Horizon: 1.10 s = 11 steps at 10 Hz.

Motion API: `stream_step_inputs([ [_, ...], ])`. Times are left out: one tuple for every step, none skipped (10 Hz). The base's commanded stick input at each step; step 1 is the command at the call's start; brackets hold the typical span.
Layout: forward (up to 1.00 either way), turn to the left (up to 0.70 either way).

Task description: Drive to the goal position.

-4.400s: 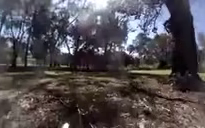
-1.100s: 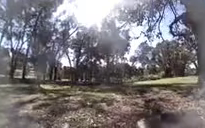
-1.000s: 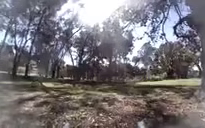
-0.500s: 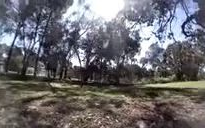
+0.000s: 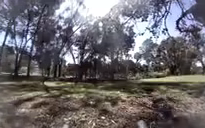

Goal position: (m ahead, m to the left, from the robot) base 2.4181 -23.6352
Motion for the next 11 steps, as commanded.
stream_step_inputs([
  [0.00, 0.00],
  [0.00, 0.00],
  [0.00, 0.00],
  [0.00, 0.00],
  [0.00, 0.00],
  [0.33, 0.00],
  [0.70, 0.00],
  [0.70, 0.00],
  [0.70, 0.00],
  [0.70, 0.00],
  [0.70, 0.00],
])
